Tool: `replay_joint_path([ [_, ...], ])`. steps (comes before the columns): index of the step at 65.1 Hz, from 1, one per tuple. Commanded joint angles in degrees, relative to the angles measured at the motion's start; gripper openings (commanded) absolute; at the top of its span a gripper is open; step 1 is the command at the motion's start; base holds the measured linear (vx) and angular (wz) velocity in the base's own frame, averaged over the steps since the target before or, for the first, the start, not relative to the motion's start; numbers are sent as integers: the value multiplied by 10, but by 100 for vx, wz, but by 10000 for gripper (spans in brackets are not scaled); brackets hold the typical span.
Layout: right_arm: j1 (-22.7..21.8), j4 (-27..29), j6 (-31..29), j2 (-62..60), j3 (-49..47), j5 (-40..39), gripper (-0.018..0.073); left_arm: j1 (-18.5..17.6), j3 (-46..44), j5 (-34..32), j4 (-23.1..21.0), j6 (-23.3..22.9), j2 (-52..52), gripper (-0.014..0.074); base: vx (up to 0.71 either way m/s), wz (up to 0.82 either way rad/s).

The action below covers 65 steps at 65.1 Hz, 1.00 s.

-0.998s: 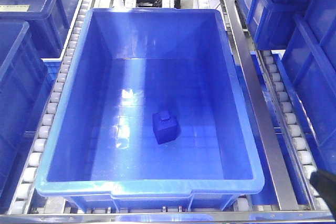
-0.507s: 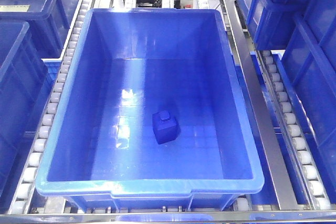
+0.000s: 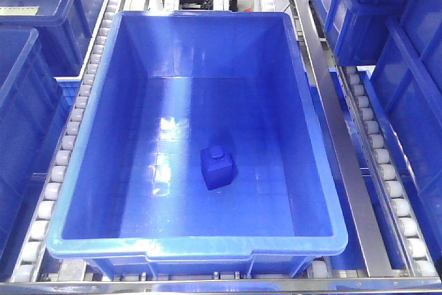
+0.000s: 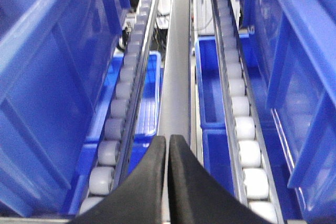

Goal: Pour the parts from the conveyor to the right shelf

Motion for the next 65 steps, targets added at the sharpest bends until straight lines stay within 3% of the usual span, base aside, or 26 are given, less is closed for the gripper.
replay_joint_path([
  [1, -5, -6, -1, -7, 4, -48, -4, -1, -11, -46, -5, -5, 10, -6, 0, 0],
  [32, -5, -2, -4, -7, 4, -51, -4, -1, -11, -46, -5, -5, 10, -6, 0, 0],
  [38, -5, 23, -7, -7, 4, -79, -4, -1, -11, -46, -5, -5, 10, -6, 0, 0],
  [59, -5, 122, -179, -7, 5, -138, -4, -1, -11, -46, -5, -5, 10, -6, 0, 0],
  [65, -5, 123, -187, -7, 5, -143, -4, -1, -11, -46, -5, -5, 10, -6, 0, 0],
])
